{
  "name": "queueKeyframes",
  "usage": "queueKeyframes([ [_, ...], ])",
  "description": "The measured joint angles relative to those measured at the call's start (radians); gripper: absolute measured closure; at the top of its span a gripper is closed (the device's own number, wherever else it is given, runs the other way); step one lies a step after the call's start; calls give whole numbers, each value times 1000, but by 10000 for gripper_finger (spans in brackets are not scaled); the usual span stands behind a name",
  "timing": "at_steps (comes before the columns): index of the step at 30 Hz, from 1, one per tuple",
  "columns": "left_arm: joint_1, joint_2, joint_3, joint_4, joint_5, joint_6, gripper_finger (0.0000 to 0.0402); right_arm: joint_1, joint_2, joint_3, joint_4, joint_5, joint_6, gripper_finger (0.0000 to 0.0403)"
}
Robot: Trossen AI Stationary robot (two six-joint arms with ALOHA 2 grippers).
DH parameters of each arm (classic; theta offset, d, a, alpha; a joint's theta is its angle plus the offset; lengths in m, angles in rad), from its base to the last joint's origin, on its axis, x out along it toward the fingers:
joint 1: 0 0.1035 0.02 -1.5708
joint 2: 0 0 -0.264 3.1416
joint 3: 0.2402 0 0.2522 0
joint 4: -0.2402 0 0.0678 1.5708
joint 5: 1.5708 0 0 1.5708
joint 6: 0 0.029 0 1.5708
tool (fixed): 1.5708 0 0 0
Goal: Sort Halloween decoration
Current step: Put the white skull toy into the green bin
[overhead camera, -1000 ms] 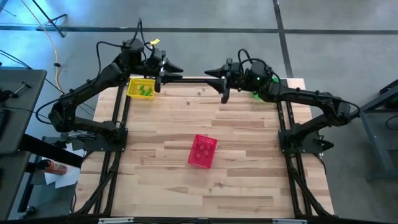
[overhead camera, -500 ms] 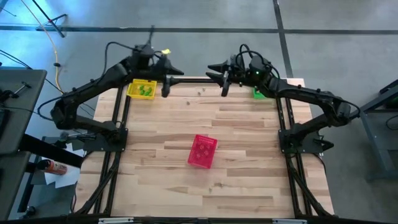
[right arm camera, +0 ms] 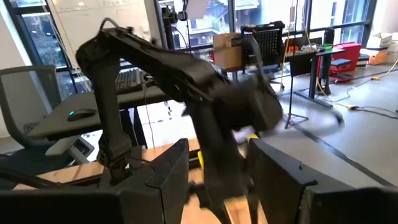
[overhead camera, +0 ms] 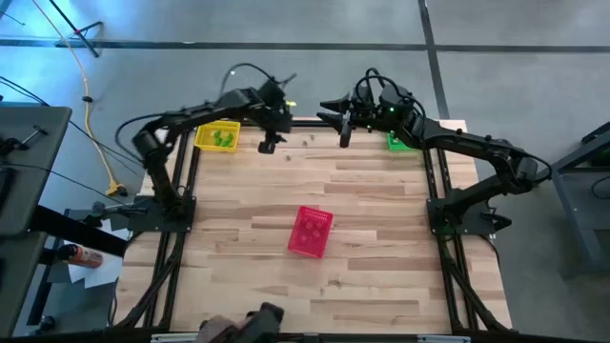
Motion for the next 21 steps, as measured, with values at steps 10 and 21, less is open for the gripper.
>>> queueKeyframes([
  [10, -16, 217, 0, 40, 33, -53, 254, 0, 0, 0, -63, 0, 63, 242],
  [21, -18, 295, -1, 56, 30, -49, 254, 1, 0, 0, -107, 1, 65, 242],
])
